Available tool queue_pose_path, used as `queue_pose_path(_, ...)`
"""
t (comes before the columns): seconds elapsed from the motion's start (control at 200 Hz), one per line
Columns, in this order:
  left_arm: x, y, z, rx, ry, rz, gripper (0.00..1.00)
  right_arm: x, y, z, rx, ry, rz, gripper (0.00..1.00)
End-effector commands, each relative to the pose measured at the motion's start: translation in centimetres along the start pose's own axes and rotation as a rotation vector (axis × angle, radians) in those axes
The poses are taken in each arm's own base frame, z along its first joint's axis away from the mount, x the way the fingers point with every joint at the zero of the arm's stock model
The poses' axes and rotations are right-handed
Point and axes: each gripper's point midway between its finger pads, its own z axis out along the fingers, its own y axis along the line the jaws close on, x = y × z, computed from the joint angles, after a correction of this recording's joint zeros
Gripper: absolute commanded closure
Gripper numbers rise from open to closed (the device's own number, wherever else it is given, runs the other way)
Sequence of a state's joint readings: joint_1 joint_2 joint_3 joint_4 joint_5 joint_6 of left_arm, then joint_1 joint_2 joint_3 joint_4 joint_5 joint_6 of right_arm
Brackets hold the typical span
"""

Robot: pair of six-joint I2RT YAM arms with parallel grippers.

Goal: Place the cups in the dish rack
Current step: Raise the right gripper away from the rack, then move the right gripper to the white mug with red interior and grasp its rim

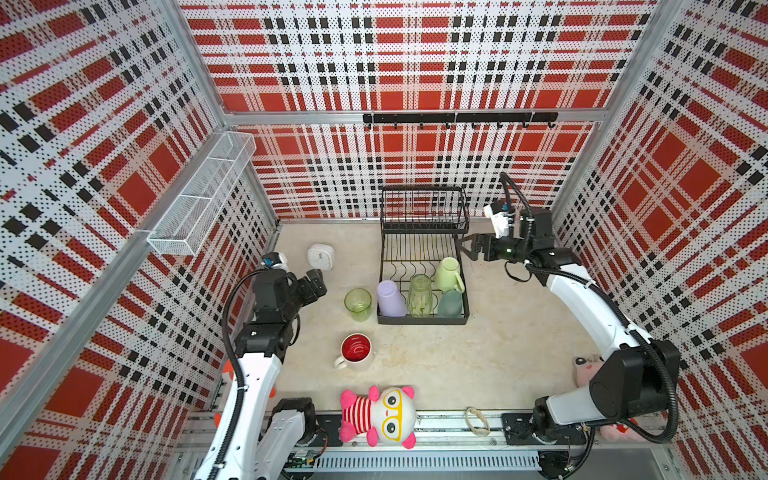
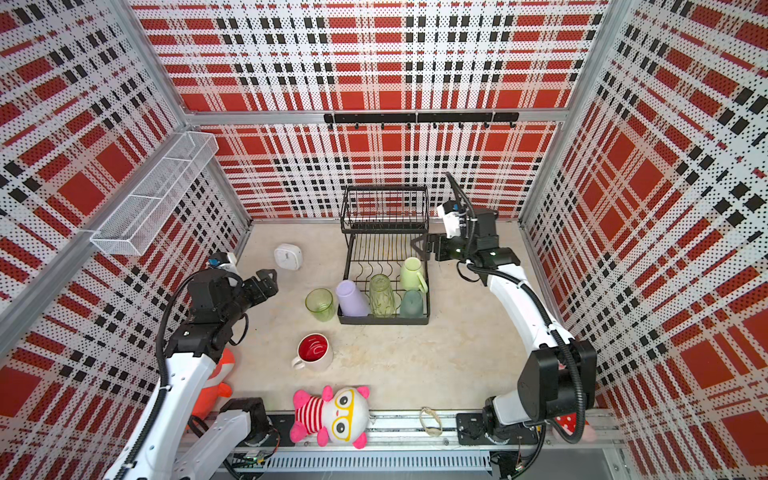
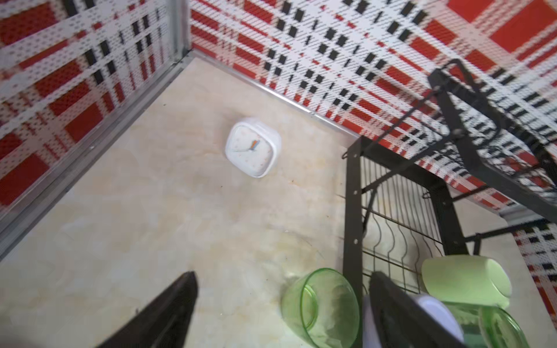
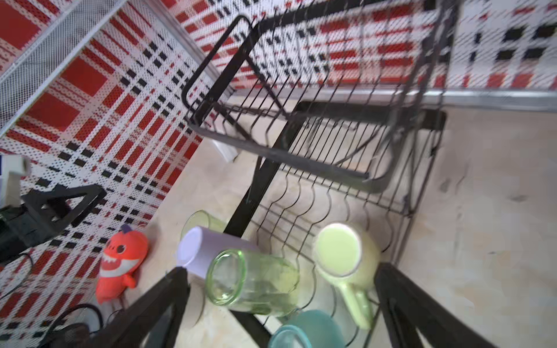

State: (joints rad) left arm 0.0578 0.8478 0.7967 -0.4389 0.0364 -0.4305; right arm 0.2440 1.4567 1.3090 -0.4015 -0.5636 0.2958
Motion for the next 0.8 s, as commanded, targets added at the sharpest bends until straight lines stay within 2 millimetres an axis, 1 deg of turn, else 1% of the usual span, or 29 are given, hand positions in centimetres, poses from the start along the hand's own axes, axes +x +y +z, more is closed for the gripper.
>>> queue_pose_path(0.0,-0.2,1.7,0.6,-0.071,-0.019,-0.102,0.02,-0.1,3.7,-1.2,0.039,-0.019,0.0,0.0)
queue_pose_path(0.06,-0.3,2.9,1.0,-0.143,-0.017,-0.119,0.02,0.2,6.3,-1.5,0.022,-0.045,-0.033,0.0)
queue_pose_path(0.115,-0.1,3.5,1.3,-0.18,-0.007,-0.133,0.02,0.7,8.4,-1.7,0.004,-0.076,-0.054,0.0)
queue_pose_path(0.165,-0.2,4.5,1.4,-0.234,-0.019,-0.171,0.02,1.6,10.6,-1.6,-0.017,-0.088,-0.078,0.0)
queue_pose_path(0.19,-0.2,4.9,1.4,-0.254,-0.021,-0.197,0.02,2.4,11.3,-1.4,-0.015,-0.089,-0.085,0.0)
queue_pose_path(0.236,-0.3,5.0,1.5,-0.242,-0.014,-0.227,0.02,3.5,13.0,-1.1,-0.015,-0.096,-0.102,0.03)
queue_pose_path(0.271,-0.5,4.7,1.6,-0.216,-0.004,-0.248,0.02,4.7,14.3,-0.4,-0.013,-0.094,-0.107,0.03)
queue_pose_path(0.331,-0.1,4.7,1.8,-0.189,0.019,-0.265,0.02,6.6,16.3,0.8,-0.023,-0.077,-0.101,0.03)
queue_pose_path(0.341,-0.1,4.6,1.8,-0.182,0.019,-0.264,0.02,7.1,16.9,1.2,-0.026,-0.07,-0.099,0.02)
queue_pose_path(0.351,0.0,4.6,1.8,-0.179,0.02,-0.262,0.02,7.3,17.0,1.3,-0.026,-0.067,-0.097,0.01)
queue_pose_path(0.361,0.0,4.6,1.8,-0.176,0.019,-0.262,0.02,7.9,17.6,1.7,-0.027,-0.058,-0.094,0.0)
queue_pose_path(0.461,0.2,4.6,1.3,-0.154,-0.016,-0.263,0.02,11.1,20.7,4.2,-0.014,-0.006,-0.091,0.0)
queue_pose_path(0.501,0.1,4.5,1.0,-0.141,-0.034,-0.259,0.02,11.9,21.3,4.9,0.006,0.002,-0.093,0.01)
queue_pose_path(0.521,0.0,4.6,0.9,-0.142,-0.04,-0.259,0.02,12.5,21.9,5.3,0.001,0.015,-0.095,0.01)
queue_pose_path(0.561,0.1,4.8,0.8,-0.15,-0.044,-0.263,0.02,13.3,22.2,6.2,0.029,0.025,-0.083,0.03)
queue_pose_path(0.636,0.7,4.8,0.9,-0.146,-0.024,-0.258,0.02,15.7,22.6,8.4,0.045,0.098,-0.059,0.05)
queue_pose_path(0.712,1.5,4.6,1.3,-0.133,0.006,-0.261,0.02,18.1,22.4,10.4,0.087,0.184,-0.056,0.06)
queue_pose_path(0.797,2.3,4.8,1.6,-0.132,0.033,-0.265,0.02,20.2,21.7,11.7,0.137,0.256,-0.067,0.08)
